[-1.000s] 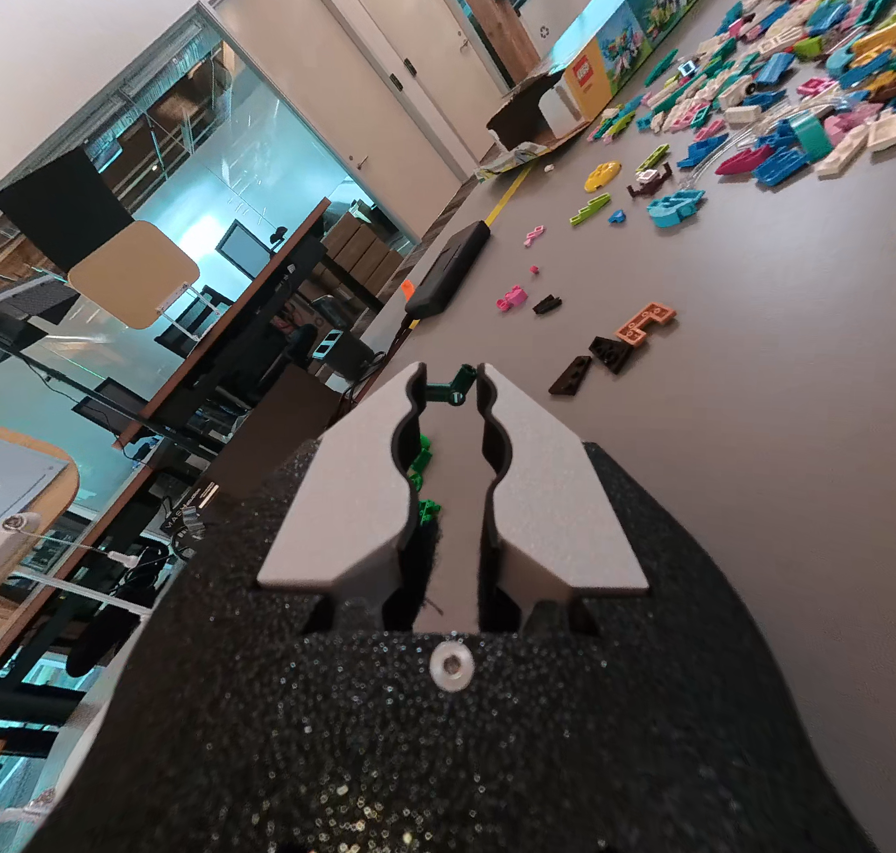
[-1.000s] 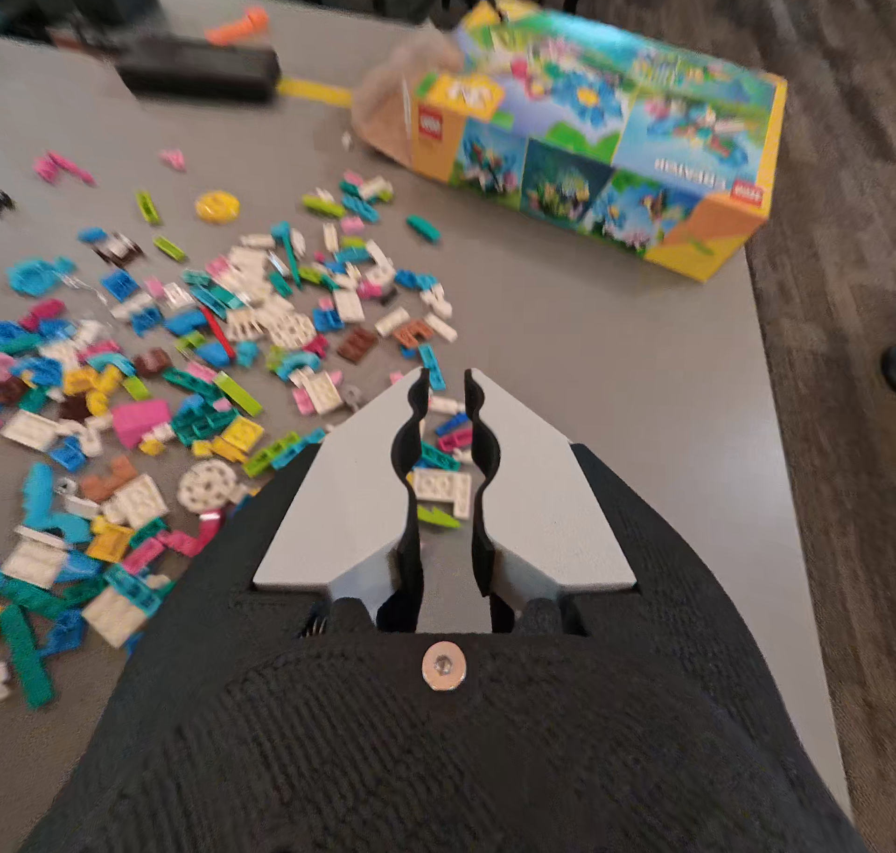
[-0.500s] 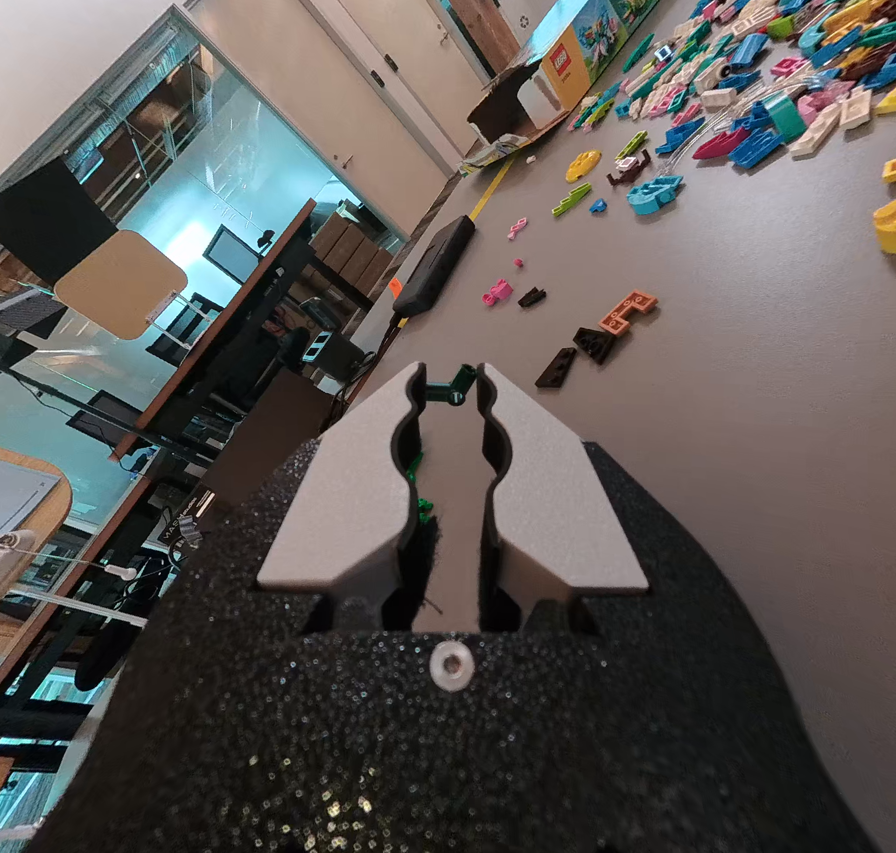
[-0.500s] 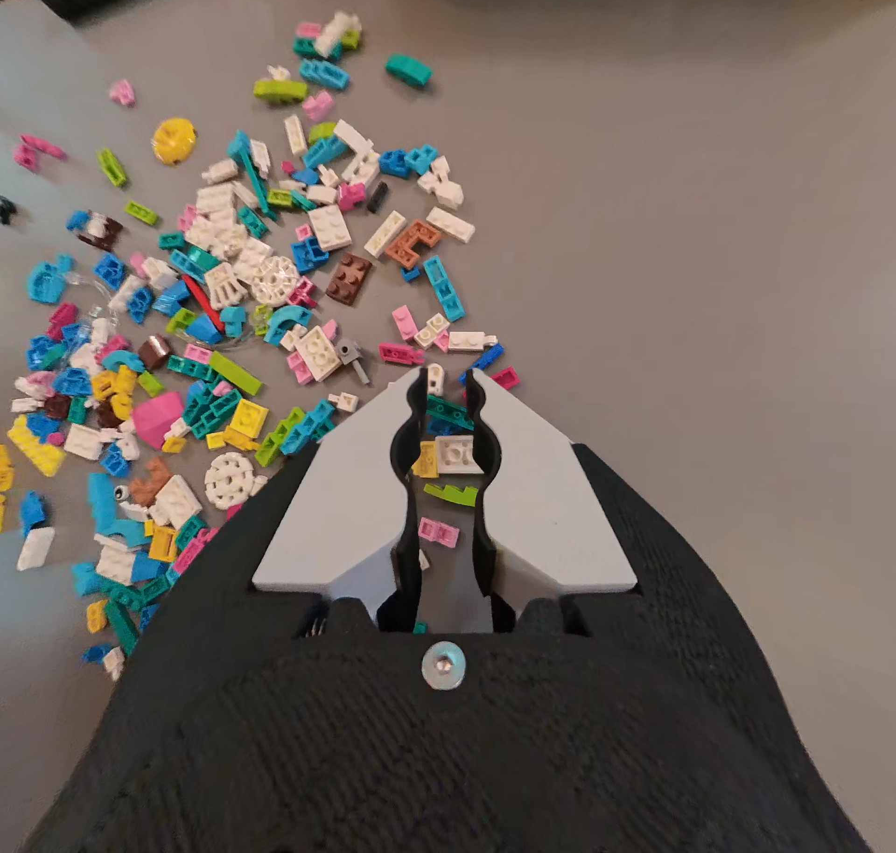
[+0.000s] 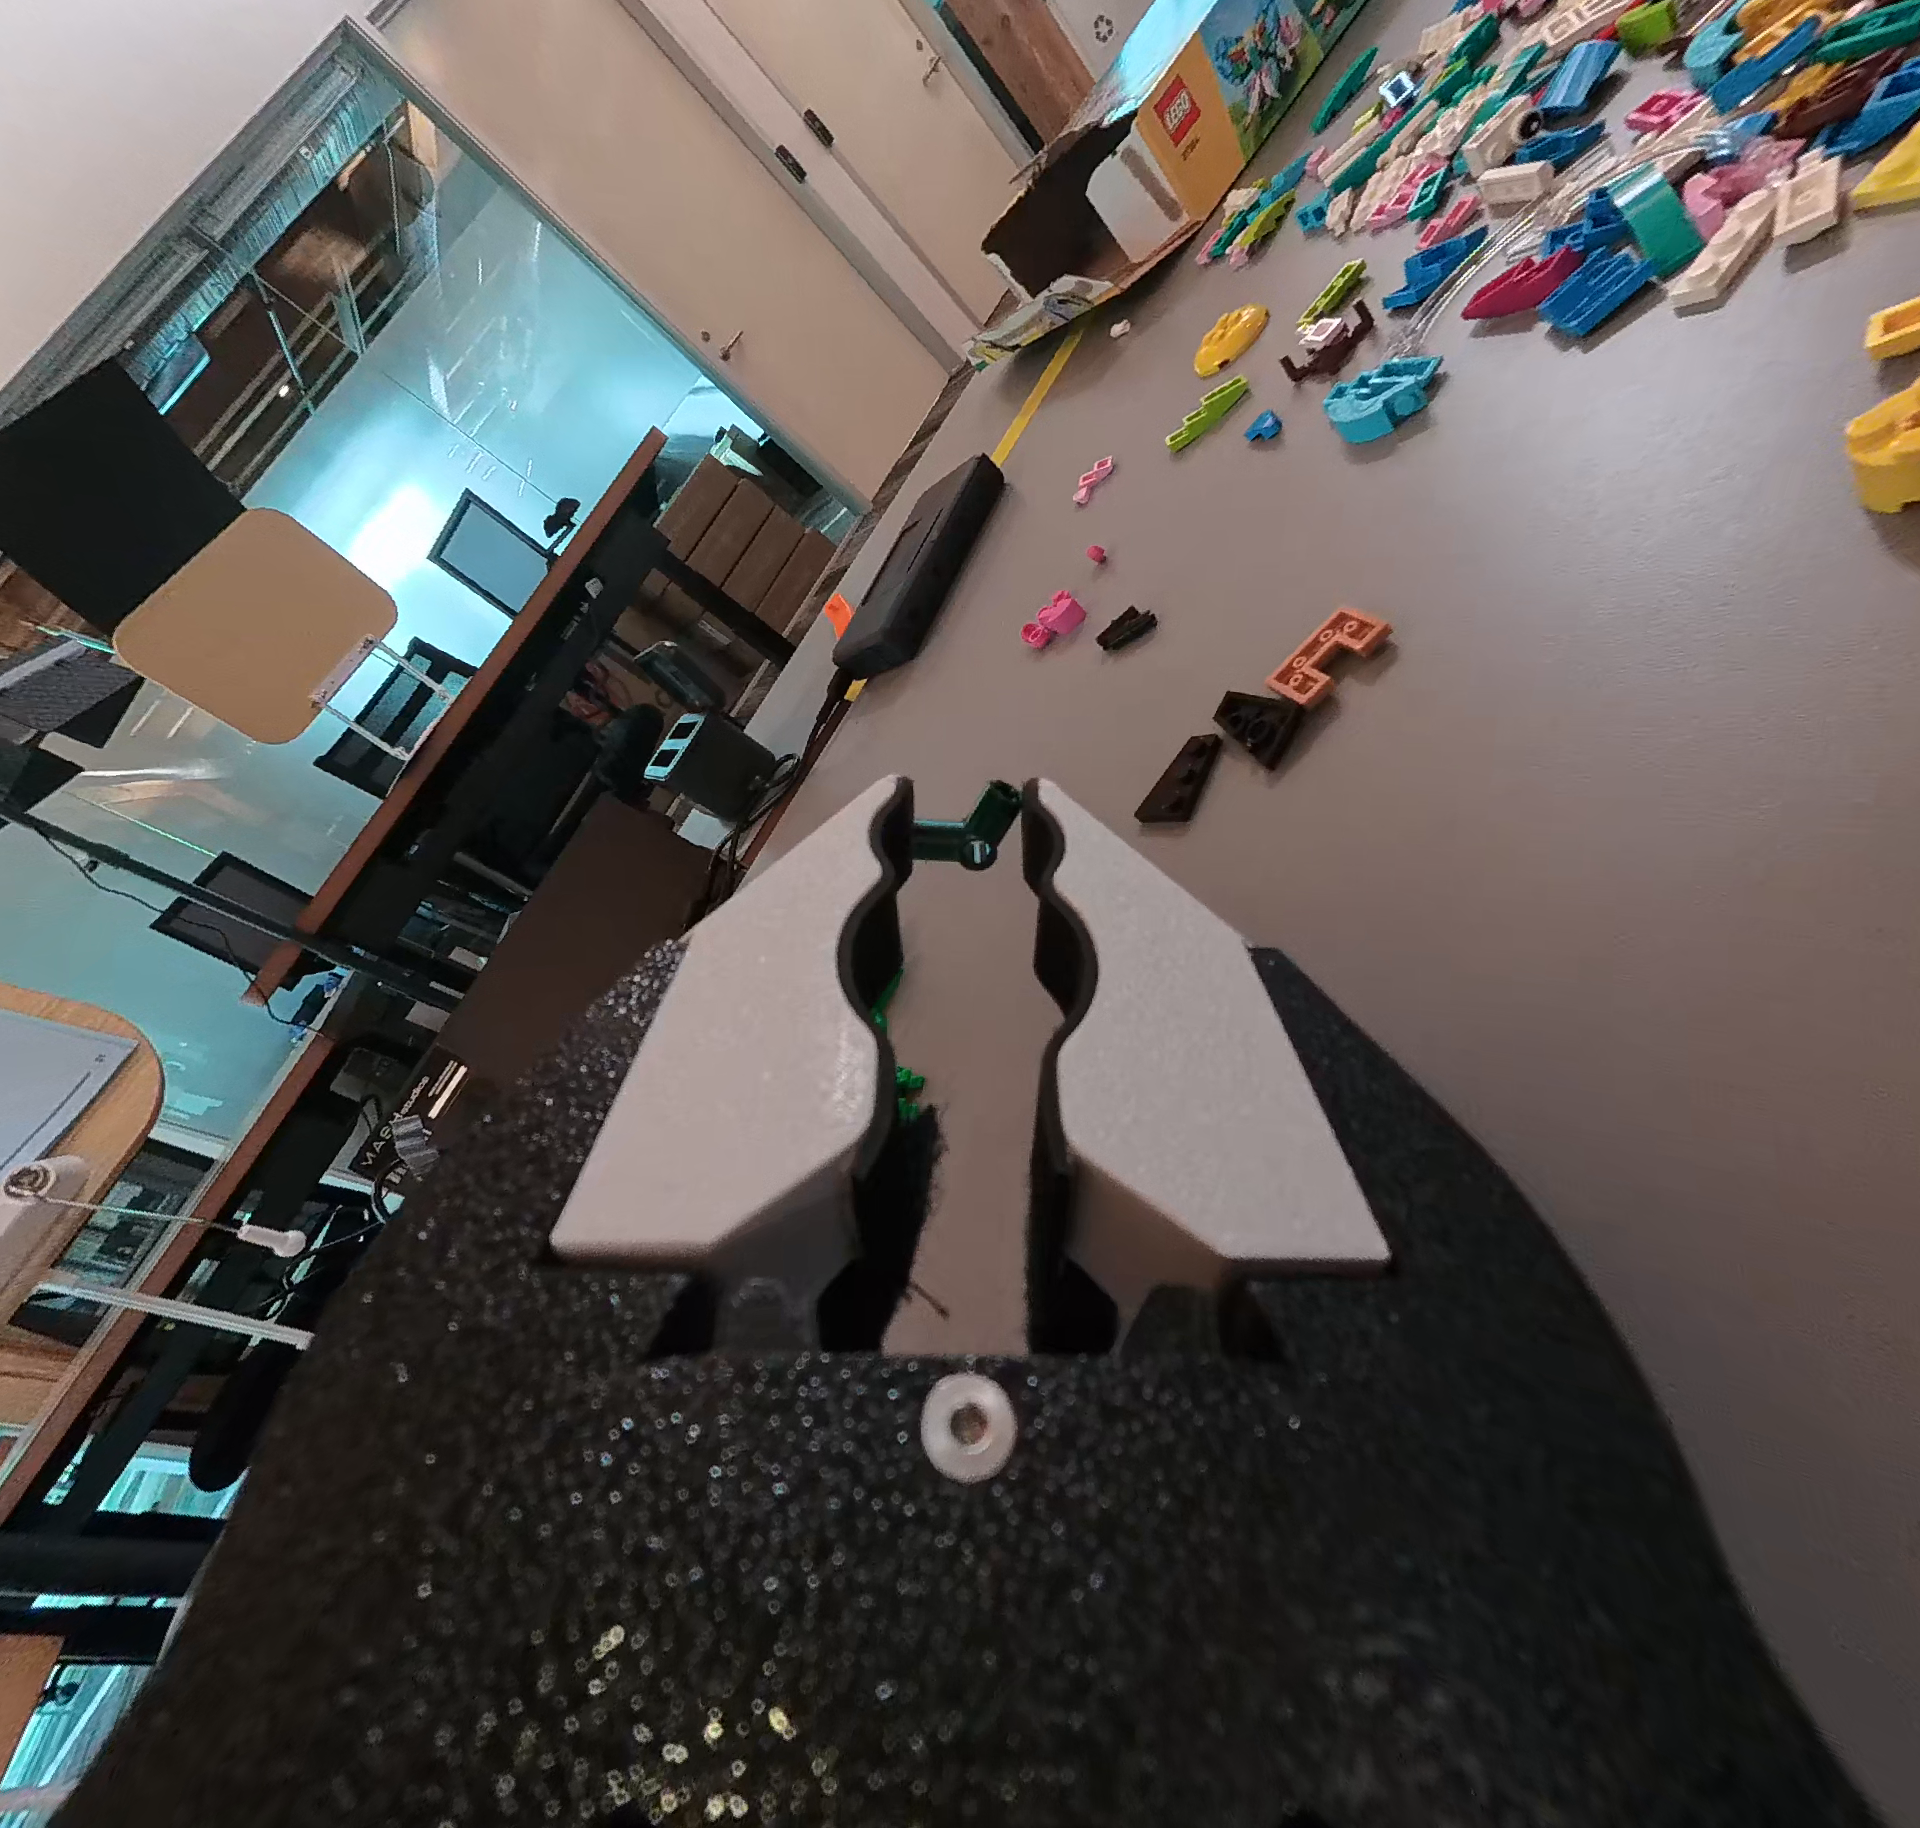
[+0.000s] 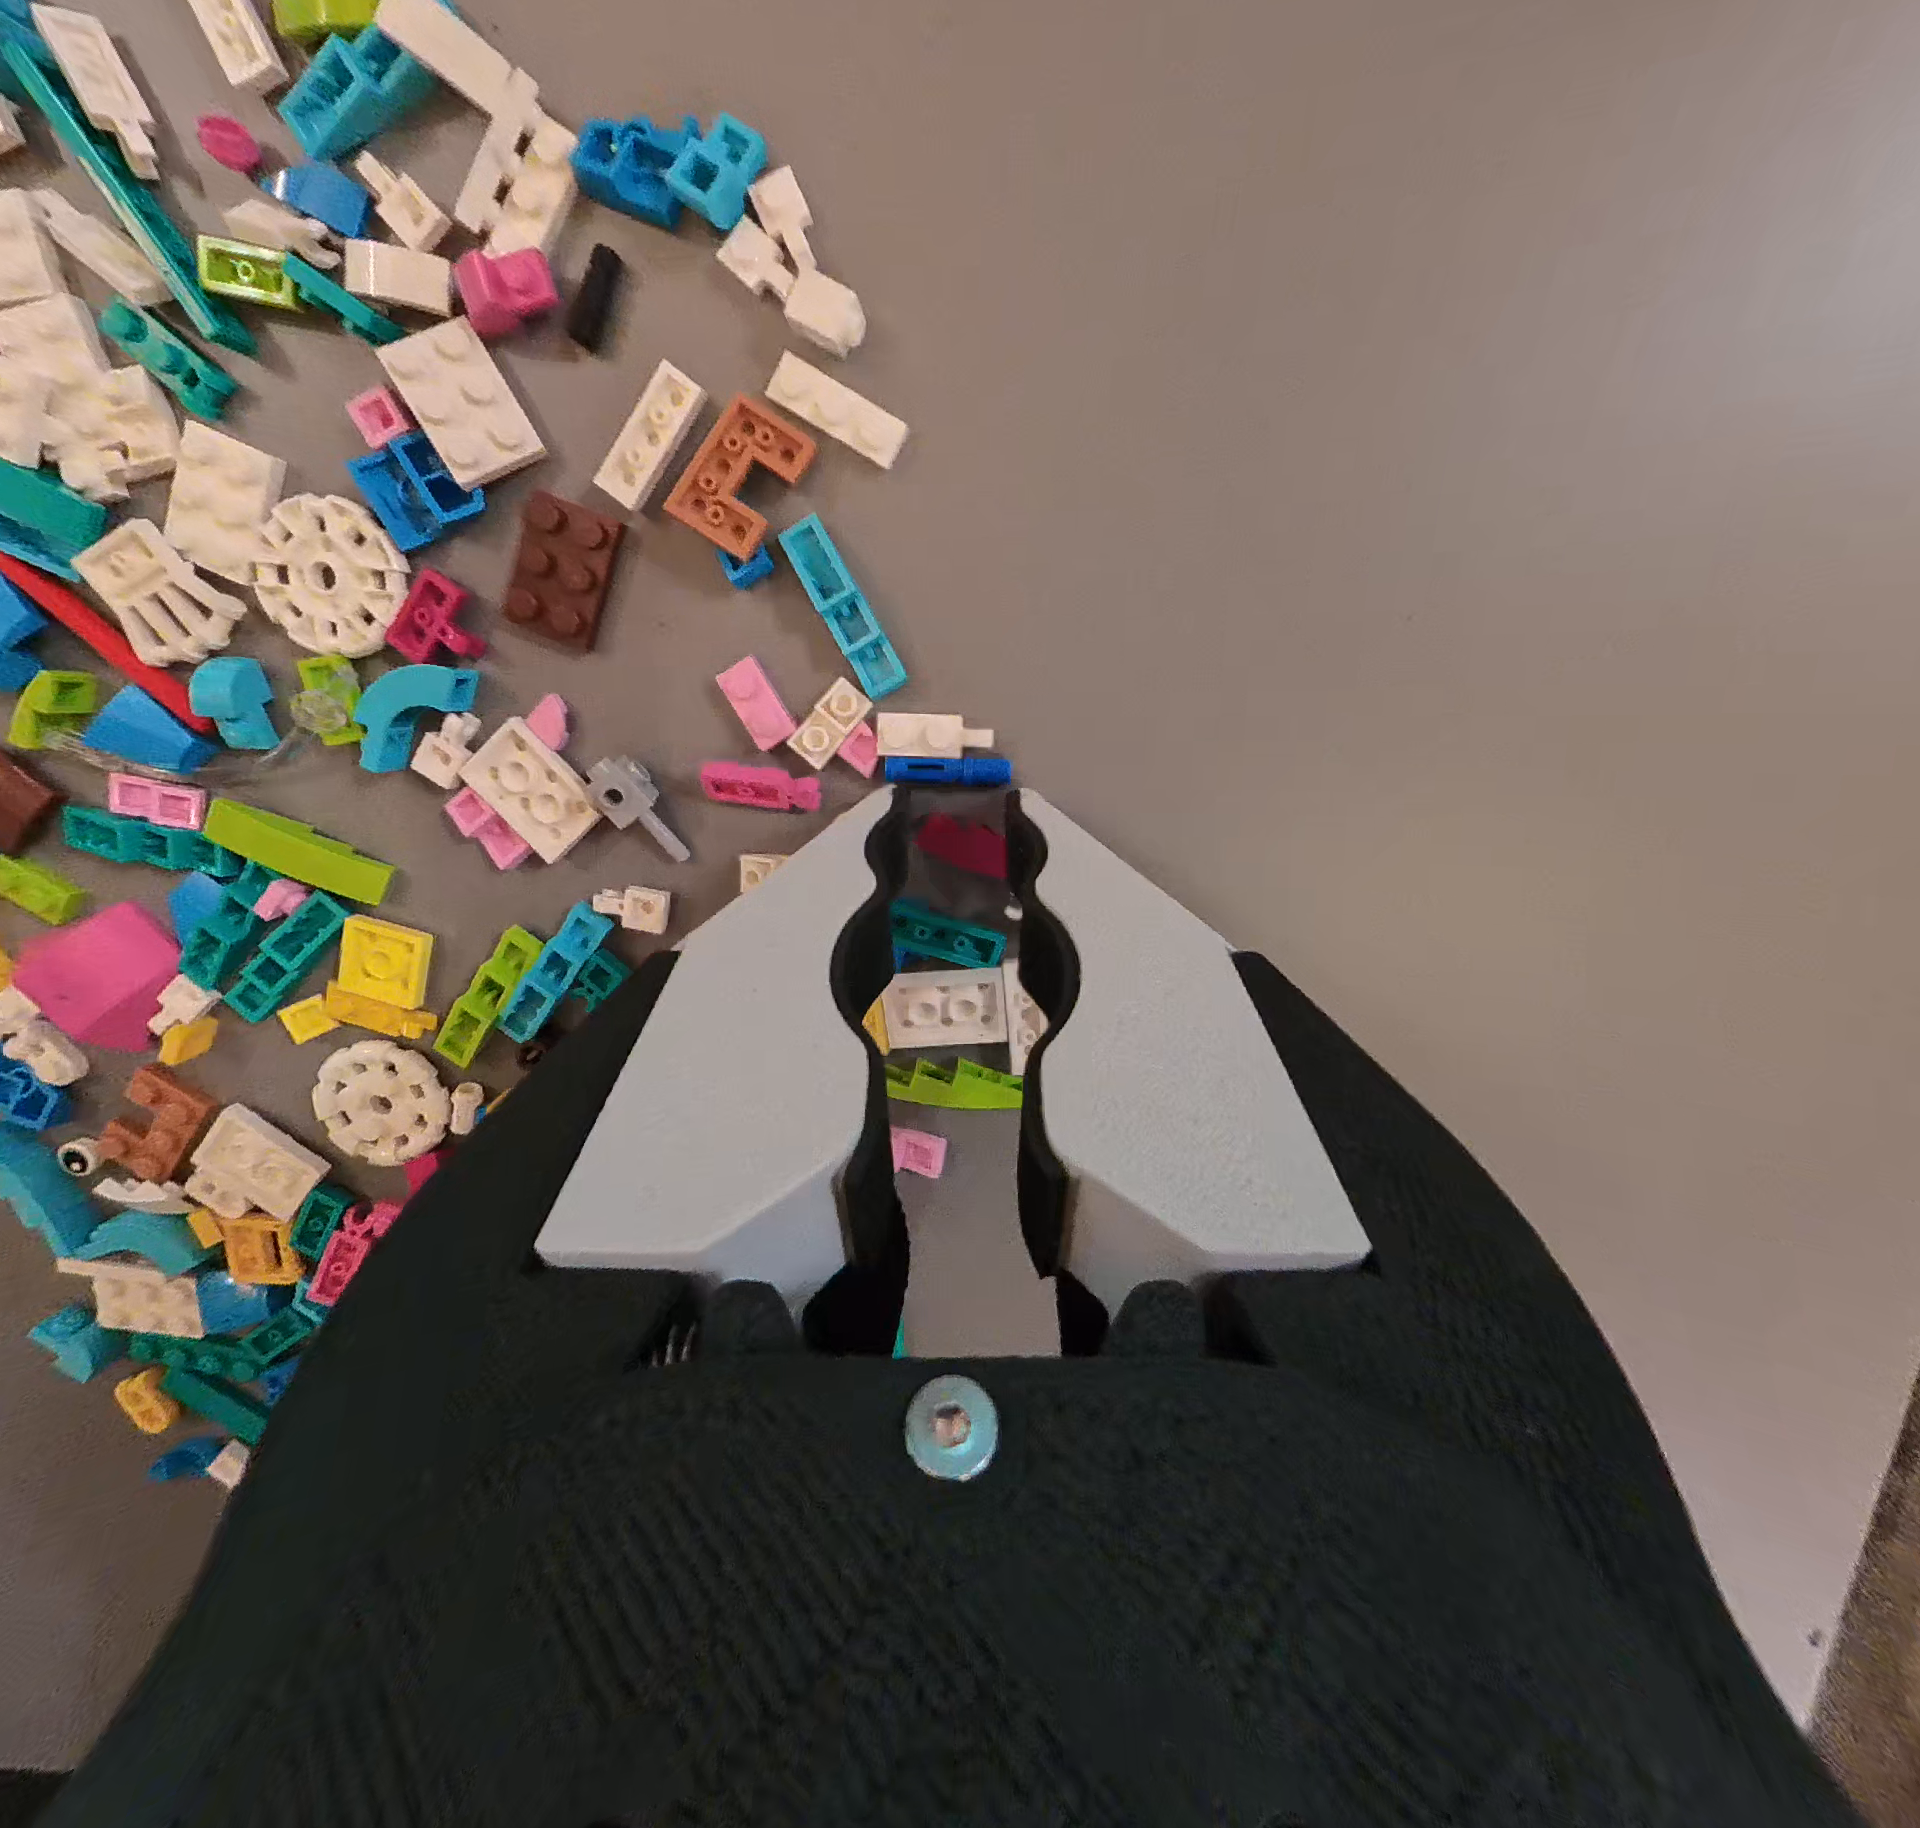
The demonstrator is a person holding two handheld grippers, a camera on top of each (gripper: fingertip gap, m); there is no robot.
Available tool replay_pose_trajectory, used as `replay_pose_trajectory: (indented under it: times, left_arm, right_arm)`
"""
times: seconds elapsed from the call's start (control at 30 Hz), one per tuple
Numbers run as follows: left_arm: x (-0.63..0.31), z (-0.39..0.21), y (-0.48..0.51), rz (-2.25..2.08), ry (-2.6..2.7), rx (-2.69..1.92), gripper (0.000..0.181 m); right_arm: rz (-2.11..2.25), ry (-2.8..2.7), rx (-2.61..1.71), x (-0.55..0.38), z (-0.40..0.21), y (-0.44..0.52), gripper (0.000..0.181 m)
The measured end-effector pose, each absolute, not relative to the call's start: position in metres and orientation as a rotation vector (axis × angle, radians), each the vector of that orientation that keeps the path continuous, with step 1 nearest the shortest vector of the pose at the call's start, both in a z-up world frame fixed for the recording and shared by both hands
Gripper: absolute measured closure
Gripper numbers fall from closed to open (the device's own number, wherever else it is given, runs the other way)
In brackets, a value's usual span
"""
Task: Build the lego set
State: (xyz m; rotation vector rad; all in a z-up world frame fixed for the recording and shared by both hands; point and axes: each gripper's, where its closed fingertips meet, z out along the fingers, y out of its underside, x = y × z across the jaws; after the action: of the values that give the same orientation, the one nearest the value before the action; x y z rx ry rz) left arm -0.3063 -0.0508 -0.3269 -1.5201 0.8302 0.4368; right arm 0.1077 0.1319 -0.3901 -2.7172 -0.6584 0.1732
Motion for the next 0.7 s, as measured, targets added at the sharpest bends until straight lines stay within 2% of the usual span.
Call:
replay_pose_trajectory:
  times: [0.4,0.6,0.7]
  left_arm:
    - [-0.303,-0.329,-0.051,0.432,0.85,-1.521,0.163]
    - [-0.302,-0.33,-0.051,0.43,0.856,-1.523,0.163]
    - [-0.303,-0.331,-0.05,0.424,0.851,-1.529,0.163]
  right_arm:
    - [0.33,-0.584,-2.689,0.097,-0.389,0.142,0.162]
    - [0.155,-0.658,-2.638,0.112,-0.383,0.147,0.168]
    - [0.215,-0.645,-2.632,0.108,-0.381,0.149,0.167]
